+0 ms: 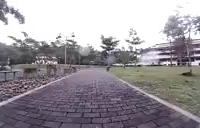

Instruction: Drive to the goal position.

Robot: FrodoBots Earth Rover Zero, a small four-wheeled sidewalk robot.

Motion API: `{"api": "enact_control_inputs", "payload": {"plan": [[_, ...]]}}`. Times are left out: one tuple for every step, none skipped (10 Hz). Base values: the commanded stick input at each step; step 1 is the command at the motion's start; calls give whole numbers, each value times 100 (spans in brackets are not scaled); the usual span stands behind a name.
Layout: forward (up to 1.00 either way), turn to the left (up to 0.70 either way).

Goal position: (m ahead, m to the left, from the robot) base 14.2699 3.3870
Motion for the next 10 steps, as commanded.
{"api": "enact_control_inputs", "payload": {"plan": [[70, 0], [70, 0], [70, 0], [70, 0], [70, 0], [70, 0], [70, 0], [70, 0], [70, 0], [70, 0]]}}
